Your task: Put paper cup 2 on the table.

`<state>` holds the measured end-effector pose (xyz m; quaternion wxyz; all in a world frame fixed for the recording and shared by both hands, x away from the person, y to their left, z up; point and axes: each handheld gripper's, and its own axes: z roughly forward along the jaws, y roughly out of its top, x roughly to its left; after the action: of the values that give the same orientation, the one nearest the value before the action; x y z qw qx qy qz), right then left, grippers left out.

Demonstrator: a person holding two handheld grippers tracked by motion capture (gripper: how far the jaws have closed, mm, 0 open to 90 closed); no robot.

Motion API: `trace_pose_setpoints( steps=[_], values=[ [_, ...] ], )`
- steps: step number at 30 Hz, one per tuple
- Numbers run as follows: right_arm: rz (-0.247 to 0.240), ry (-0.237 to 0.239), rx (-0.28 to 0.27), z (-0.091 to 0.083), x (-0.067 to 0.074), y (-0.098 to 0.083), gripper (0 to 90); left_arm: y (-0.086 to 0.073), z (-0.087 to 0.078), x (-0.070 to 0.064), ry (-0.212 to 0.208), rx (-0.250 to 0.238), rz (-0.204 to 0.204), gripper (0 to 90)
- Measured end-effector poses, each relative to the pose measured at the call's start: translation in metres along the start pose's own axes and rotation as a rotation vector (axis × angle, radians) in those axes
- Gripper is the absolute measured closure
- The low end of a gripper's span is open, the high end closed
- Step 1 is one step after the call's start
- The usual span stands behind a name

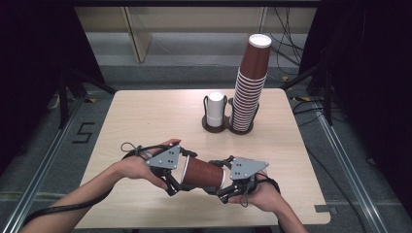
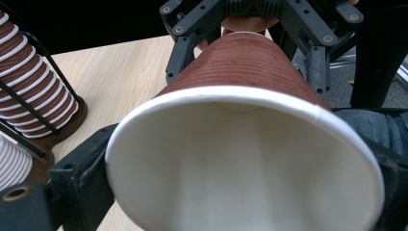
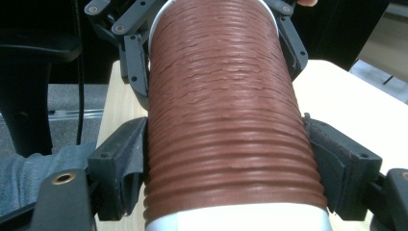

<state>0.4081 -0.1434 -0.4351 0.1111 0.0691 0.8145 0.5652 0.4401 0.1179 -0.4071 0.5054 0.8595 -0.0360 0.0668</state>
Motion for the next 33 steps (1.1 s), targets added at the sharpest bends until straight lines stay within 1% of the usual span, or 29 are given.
trace_pose_setpoints(
  steps=[2, 3, 5, 6, 7, 9, 10, 11, 12, 13, 14, 15, 17, 18, 19, 21, 22, 23, 24, 25, 27, 28, 29, 30, 31, 32, 33],
  values=[
    [0.01, 0.005, 0.01, 0.0, 0.0, 0.0, 22.1, 0.001, 0.0, 0.0, 0.002, 0.006, 0.008, 6.9],
    [0.013, -0.002, 0.008, 0.001, 0.0, 0.0, 21.9, 0.001, 0.0, 0.0, 0.003, 0.01, 0.014, 7.0],
    [0.027, -0.001, 0.019, 0.002, 0.001, 0.0, 21.1, 0.002, 0.0, -0.001, 0.004, 0.014, 0.02, 7.2],
    [0.026, 0.002, 0.02, 0.002, 0.001, 0.0, 20.8, 0.002, 0.001, -0.001, 0.01, 0.017, 0.024, 7.3],
    [0.026, -0.01, 0.03, 0.003, 0.001, 0.0, 20.4, 0.003, 0.001, -0.001, 0.012, 0.019, 0.027, 7.5],
    [0.037, -0.009, 0.047, 0.004, 0.002, 0.0, 19.6, 0.004, 0.002, -0.001, 0.018, 0.03, 0.033, 7.6],
    [0.039, -0.02, 0.043, 0.006, 0.002, -0.001, 18.1, 0.004, 0.002, -0.001, 0.024, 0.036, 0.035, 7.6],
    [0.038, -0.022, 0.052, 0.006, 0.002, 0.0, 16.0, 0.005, 0.001, -0.001, 0.028, 0.041, 0.038, 7.7],
    [0.043, -0.03, 0.058, 0.007, 0.002, 0.0, 15.4, 0.007, 0.0, 0.0, 0.028, 0.058, 0.044, 7.8],
    [0.049, -0.033, 0.075, 0.007, 0.002, -0.001, 14.9, 0.007, 0.0, 0.0, 0.037, 0.062, 0.052, 7.7],
    [0.052, -0.045, 0.079, 0.008, 0.003, -0.001, 14.2, 0.009, 0.0, 0.0, 0.042, 0.075, 0.059, 7.8],
    [0.04, -0.057, 0.084, 0.009, 0.002, -0.002, 12.5, 0.01, -0.001, 0.0, 0.046, 0.093, 0.065, 7.9],
    [0.056, -0.063, 0.104, 0.009, 0.002, -0.002, 9.7, 0.012, -0.001, -0.001, 0.055, 0.125, 0.08, 8.0],
    [0.048, -0.073, 0.103, 0.009, 0.001, -0.002, 8.5, 0.015, -0.002, -0.001, 0.059, 0.162, 0.096, 8.1],
    [0.043, -0.094, 0.103, 0.01, 0.001, -0.003, 7.1, 0.016, -0.002, -0.001, 0.061, 0.186, 0.105, 8.1],
    [0.047, -0.1, 0.12, 0.01, 0.002, -0.003, 6.3, 0.017, -0.001, -0.001, 0.076, 0.213, 0.119, 8.1],
    [0.047, -0.104, 0.128, 0.01, 0.002, -0.003, 6.1, 0.019, -0.002, -0.001, 0.073, 0.246, 0.126, 8.1],
    [0.041, -0.111, 0.131, 0.01, 0.002, -0.003, 6.0, 0.019, -0.001, -0.001, 0.08, 0.243, 0.131, 8.1],
    [0.025, -0.124, 0.128, 0.01, 0.001, -0.002, 6.0, 0.02, -0.001, -0.002, 0.081, 0.264, 0.14, 8.1],
    [0.032, -0.129, 0.132, 0.009, 0.001, -0.002, 5.9, 0.021, -0.001, -0.002, 0.082, 0.279, 0.144, 8.1],
    [0.02, -0.139, 0.135, 0.009, 0.001, -0.001, 5.7, 0.022, -0.001, -0.001, 0.083, 0.305, 0.145, 8.1],
    [0.025, -0.141, 0.14, 0.008, 0.001, -0.001, 5.7, 0.022, -0.001, -0.001, 0.08, 0.321, 0.15, 8.1],
    [0.036, -0.145, 0.14, 0.008, 0.002, -0.001, 5.7, 0.023, -0.001, 0.0, 0.079, 0.326, 0.146, 8.1],
    [0.034, -0.149, 0.145, 0.008, 0.002, -0.001, 5.7, 0.024, -0.002, 0.0, 0.088, 0.355, 0.153, 8.1],
    [0.013, -0.159, 0.152, 0.008, 0.001, -0.001, 5.7, 0.023, -0.001, 0.0, 0.099, 0.358, 0.145, 8.1],
    [0.007, -0.163, 0.155, 0.008, 0.001, -0.001, 5.7, 0.024, -0.002, 0.001, 0.096, 0.384, 0.16, 8.1],
    [0.006, -0.166, 0.156, 0.008, 0.001, -0.001, 5.8, 0.024, -0.001, 0.001, 0.102, 0.379, 0.139, 8.1]
  ],
)
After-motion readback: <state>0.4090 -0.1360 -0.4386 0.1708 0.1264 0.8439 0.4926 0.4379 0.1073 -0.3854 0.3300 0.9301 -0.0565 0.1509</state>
